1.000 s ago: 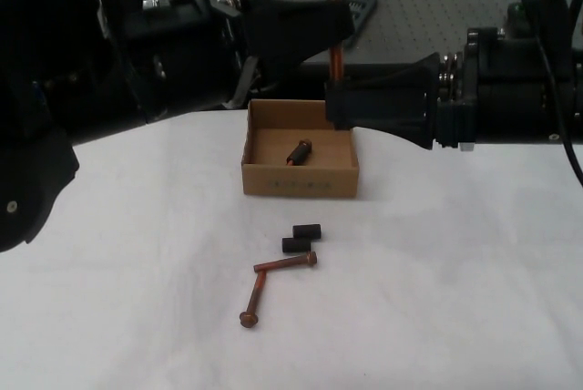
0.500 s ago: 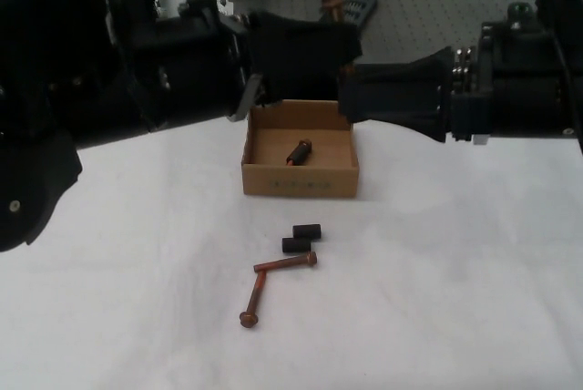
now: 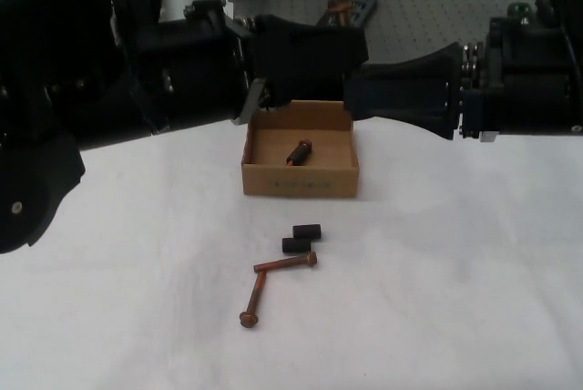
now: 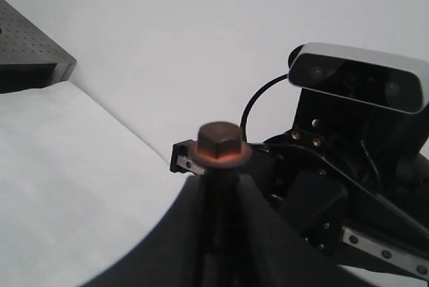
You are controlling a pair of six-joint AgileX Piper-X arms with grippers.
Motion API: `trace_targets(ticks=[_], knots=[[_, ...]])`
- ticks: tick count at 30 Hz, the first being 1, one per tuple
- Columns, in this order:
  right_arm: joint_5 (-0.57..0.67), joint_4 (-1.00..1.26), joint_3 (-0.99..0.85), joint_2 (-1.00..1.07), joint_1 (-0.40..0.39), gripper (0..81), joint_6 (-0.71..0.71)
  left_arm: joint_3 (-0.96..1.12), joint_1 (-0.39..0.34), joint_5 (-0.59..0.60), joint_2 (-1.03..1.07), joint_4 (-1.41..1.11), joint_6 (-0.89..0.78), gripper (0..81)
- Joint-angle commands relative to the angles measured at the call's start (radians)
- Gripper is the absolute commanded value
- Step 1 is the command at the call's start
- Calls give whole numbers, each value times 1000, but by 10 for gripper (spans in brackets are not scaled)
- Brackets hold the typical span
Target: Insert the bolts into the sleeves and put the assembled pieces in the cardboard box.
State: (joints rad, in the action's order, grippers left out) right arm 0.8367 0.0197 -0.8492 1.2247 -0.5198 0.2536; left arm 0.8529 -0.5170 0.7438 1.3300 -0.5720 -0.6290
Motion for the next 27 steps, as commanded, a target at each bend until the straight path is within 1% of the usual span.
trace_targets(ticks=[1, 2, 3, 5, 9, 10, 11, 12, 17, 21, 23, 25, 27], knots=[[-57, 25, -4, -15, 28, 19, 0, 5, 5, 33, -11, -3, 1, 5], [-57, 25, -4, -15, 28, 19, 0, 5, 5, 33, -11, -7, 1, 4], [-57, 22, -4, -15, 29, 19, 0, 5, 5, 29, -11, -12, 5, 30], [-57, 10, -4, -15, 29, 19, 0, 5, 5, 29, -11, -35, 8, 120], [-57, 1, -4, -15, 29, 19, -4, 5, 5, 15, -11, -66, -8, 420], [-57, 1, -4, -15, 29, 19, -4, 5, 5, 9, -11, -66, -33, 482], [-57, 1, -4, -15, 29, 19, -4, 5, 5, 4, -11, -66, -58, 515], [-57, 1, -4, -15, 29, 19, -4, 5, 5, 1, -11, -66, -83, 532], [-57, 1, -4, -15, 29, 19, -4, 5, 5, 1, -11, -66, -97, 503], [-57, -4, -4, -15, 31, 19, -8, 5, 17, 1, -11, -66, -81, 503], [-69, -20, -4, -15, 31, 19, -37, 5, 31, 1, -17, -64, -78, 503], [-88, -20, -4, -9, 31, 19, -49, 5, 46, 1, -31, -39, -51, 501], [-110, -20, -4, 5, 31, 19, -49, 5, 60, 1, -57, 21, -4, 477]])
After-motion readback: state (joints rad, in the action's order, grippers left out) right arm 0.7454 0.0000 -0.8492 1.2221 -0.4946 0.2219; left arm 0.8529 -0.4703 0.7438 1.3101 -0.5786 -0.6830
